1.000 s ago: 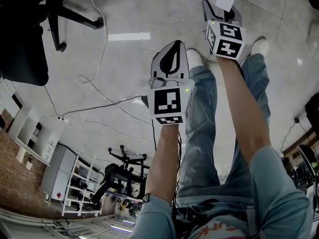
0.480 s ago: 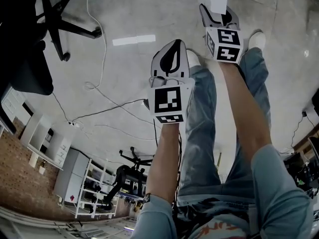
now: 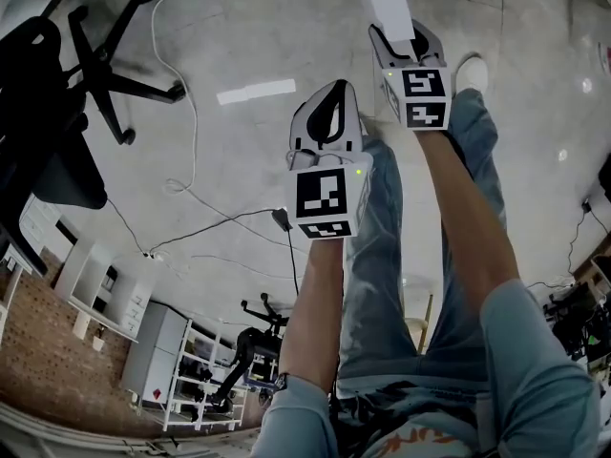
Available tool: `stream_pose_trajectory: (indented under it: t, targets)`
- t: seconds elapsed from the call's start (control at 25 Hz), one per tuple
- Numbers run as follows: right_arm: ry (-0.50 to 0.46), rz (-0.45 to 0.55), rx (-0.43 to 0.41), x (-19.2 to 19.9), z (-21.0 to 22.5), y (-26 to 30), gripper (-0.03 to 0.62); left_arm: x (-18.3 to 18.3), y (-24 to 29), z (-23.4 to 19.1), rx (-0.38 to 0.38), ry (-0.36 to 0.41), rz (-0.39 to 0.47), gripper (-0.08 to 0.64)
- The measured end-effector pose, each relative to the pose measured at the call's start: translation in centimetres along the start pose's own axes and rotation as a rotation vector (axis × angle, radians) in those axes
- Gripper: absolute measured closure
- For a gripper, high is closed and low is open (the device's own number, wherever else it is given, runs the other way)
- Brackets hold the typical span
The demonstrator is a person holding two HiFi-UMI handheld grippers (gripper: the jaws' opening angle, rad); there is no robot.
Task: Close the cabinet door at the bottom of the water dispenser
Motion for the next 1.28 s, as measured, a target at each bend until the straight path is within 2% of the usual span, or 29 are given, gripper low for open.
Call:
stream_pose_trajectory:
  t: [0.48, 0.76, 1.28]
  targets:
    - [0.023, -0.004, 0.035, 0.1, 7.3, -2.0, 0.383, -1.9, 3.7, 5.4, 0.051, 0.030, -0.026, 0.549]
    - [-0.050, -0.017, 0.026, -0.9, 10.7, -2.2, 0.390, -3.3, 6.1, 8.9, 0.094, 0.059, -0.028, 0.549]
    - [-0.075, -0.037, 0.009, -3.1, 16.3, -2.9, 0.393, -4.9, 9.7, 13.8, 0.119, 0.064, -0.043, 0.549]
Point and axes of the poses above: the fingertips, and each gripper's own axes: y forward along the fingers, z to its right, x out of its underside, the point moved 2 cm from there along -y, backward along the fingers, and after that the axes turned 1 degree about z, right-handed, at the moved point
